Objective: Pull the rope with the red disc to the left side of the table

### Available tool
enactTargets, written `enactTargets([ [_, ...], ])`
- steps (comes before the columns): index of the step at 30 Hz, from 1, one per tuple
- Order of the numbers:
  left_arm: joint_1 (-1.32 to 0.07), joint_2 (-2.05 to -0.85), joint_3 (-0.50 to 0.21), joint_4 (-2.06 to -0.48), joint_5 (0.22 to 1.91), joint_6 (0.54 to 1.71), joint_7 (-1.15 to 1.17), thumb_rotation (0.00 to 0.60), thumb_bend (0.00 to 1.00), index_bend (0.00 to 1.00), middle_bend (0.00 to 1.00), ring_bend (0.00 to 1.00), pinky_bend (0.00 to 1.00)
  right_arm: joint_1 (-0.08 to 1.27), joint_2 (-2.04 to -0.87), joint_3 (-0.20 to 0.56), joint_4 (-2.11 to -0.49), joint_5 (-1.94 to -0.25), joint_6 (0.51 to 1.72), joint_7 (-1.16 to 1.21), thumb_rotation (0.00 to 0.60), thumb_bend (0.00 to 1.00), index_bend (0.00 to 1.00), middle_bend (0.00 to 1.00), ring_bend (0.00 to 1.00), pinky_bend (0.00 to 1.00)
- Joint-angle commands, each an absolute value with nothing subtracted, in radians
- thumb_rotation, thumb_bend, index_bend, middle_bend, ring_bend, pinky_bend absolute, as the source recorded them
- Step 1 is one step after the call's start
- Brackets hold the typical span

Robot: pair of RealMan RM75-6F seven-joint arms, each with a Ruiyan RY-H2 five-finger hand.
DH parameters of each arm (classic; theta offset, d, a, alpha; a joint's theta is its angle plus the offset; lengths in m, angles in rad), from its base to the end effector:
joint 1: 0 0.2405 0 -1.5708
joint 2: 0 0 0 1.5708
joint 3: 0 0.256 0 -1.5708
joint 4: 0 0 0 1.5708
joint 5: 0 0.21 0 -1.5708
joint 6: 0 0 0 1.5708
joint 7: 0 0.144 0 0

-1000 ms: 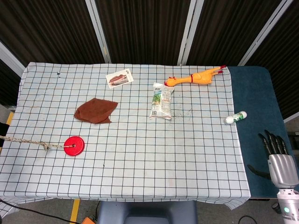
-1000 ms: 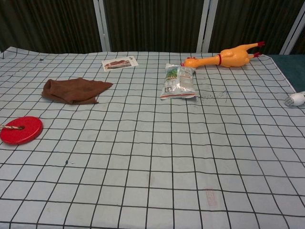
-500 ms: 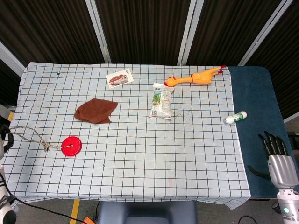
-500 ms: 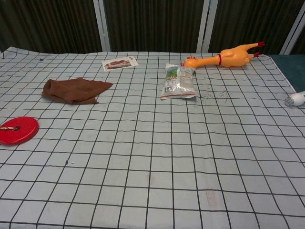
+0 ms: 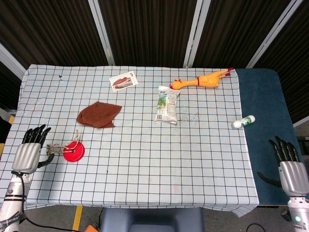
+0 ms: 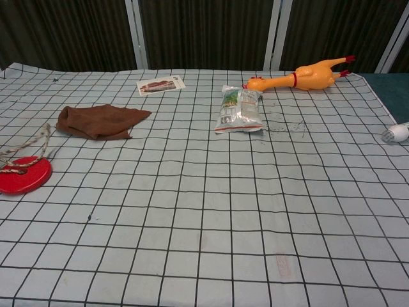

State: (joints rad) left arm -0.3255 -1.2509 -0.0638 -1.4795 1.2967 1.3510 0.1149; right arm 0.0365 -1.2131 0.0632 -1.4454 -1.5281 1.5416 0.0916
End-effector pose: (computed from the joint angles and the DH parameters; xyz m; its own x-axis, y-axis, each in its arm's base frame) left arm -0.3040 0.2610 0.1236 0.4729 0.0280 0.8807 0.8810 -0.0261 -0.4723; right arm -0.3355 -0.1693 0.1522 0.3786 0.0519 0.9241 -0.9255 0.0134 0.3784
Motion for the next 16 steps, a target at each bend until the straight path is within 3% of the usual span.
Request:
enactTargets([
  [1,-0.298,-1.216,-0.066,-1.522,1.299,1.383,0.137,0.600,0.33,0.00,0.00,0.00,0.00,0.036,-1.211,0.064,-1.446,-1.528,1.544,0.098,0.600,0.25,0.00,0.00,0.00,0.00],
  [5,-0.239,-1.193,-0.042,-1.574,1.341,1.455,0.102,0.600,0.36,0.00,0.00,0.00,0.00,0.031,-1.210,0.060,-1.454,-1.536,1.555,0.105,0.600,0.25,0.00,0.00,0.00,0.00],
  [16,-0.102,-1.240,0.046,-1.537,1.475,1.608,0.099,0.600,0.37,0.00,0.00,0.00,0.00,0.020,-1.219,0.045,-1.451,-1.554,1.568,0.088,0.600,0.25,0.00,0.00,0.00,0.00],
])
